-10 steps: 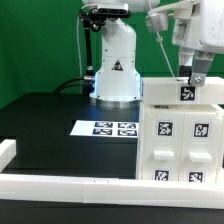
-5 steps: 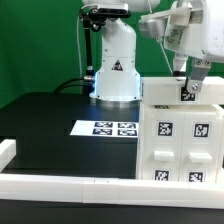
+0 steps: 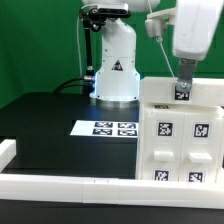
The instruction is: Assemble cabinet
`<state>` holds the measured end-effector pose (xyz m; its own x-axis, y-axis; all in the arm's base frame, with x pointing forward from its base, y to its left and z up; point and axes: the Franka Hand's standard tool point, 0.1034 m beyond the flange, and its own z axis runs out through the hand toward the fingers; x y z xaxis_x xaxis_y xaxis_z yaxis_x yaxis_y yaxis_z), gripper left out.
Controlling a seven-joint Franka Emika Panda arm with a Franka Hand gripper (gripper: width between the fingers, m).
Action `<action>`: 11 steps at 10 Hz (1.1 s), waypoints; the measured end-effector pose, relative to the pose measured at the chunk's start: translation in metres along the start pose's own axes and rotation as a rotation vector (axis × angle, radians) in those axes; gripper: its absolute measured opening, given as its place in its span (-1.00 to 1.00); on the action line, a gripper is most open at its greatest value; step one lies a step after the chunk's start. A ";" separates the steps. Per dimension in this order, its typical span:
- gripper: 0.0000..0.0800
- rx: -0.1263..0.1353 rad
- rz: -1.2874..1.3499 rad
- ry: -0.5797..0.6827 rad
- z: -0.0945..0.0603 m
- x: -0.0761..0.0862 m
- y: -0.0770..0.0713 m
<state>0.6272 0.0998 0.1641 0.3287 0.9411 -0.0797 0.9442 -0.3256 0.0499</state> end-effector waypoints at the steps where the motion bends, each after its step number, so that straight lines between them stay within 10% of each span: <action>1: 0.38 0.000 0.162 0.000 0.000 0.000 0.000; 11: 0.38 0.055 1.323 0.034 0.002 0.001 -0.003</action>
Offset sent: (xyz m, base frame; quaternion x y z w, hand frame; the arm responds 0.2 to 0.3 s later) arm -0.0124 0.0150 -0.0183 0.0698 0.0148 0.4703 0.8796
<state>0.6250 0.1020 0.1617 0.9961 -0.0857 0.0224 -0.0863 -0.9958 0.0299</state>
